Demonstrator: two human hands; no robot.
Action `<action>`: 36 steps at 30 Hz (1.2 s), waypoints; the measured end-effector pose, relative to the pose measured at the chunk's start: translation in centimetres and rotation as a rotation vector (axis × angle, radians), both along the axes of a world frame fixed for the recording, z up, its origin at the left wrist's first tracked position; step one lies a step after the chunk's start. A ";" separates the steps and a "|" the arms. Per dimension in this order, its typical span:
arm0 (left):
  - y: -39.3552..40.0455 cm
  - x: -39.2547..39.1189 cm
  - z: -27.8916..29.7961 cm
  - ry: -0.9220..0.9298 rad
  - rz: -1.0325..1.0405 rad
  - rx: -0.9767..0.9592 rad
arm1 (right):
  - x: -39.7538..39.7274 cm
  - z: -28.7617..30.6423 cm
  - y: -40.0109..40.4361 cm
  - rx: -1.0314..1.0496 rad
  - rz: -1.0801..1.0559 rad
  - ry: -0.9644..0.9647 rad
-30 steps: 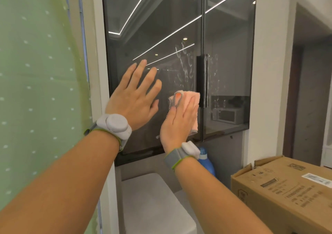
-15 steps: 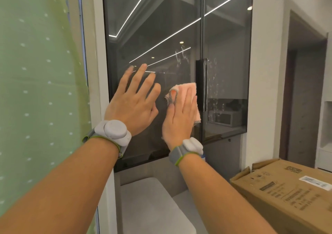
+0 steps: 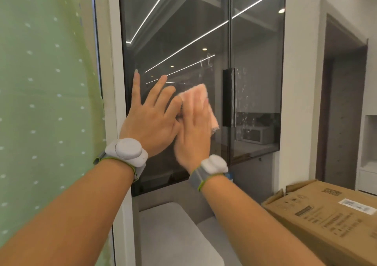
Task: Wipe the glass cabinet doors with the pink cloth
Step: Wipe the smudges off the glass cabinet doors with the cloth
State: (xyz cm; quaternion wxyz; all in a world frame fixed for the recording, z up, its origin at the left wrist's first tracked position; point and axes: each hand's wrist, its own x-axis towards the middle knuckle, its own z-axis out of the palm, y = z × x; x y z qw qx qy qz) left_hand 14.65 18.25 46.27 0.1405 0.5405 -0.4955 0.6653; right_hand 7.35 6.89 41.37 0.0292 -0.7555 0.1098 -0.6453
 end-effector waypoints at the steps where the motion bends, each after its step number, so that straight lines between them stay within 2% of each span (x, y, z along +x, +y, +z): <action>1: 0.3 -0.1 0.1 0.016 -0.061 -0.024 | 0.2 -0.7 0.3 -0.113 0.029 0.024; 4: 1.0 -0.2 1.6 0.098 -0.175 -0.131 | 1.2 1.8 0.4 -0.311 0.015 0.069; 8: 0.7 -0.9 3.2 0.237 -0.218 -0.226 | 2.0 9.5 0.0 -0.347 -0.096 0.085; 12: 0.0 -0.7 2.7 0.207 -0.144 -0.241 | 1.4 15.3 -0.8 -0.263 -0.088 0.121; 17: -0.2 0.0 2.5 0.142 -0.042 -0.254 | 0.0 19.0 -1.9 -0.128 -0.126 0.092; 21: -0.6 0.4 2.5 0.121 -0.011 -0.256 | -0.3 18.6 -3.1 0.077 -0.133 0.001; 27: -0.7 0.1 2.1 0.120 0.016 -0.213 | 0.4 11.4 -1.8 0.389 -0.105 -0.143; 29: -0.8 -0.2 1.8 0.117 0.020 -0.197 | 0.3 9.3 -1.0 0.310 -0.083 -0.135; 32: -0.5 -0.3 2.1 0.126 -0.005 -0.186 | -0.2 10.5 -0.9 -0.059 -0.052 -0.028; 34: -0.5 -0.2 2.1 0.126 -0.020 -0.179 | -0.3 13.3 -1.5 -0.110 -0.089 0.034; 36: -0.5 -0.3 2.0 0.124 -0.018 -0.183 | -0.2 16.0 -2.2 -0.055 -0.173 0.039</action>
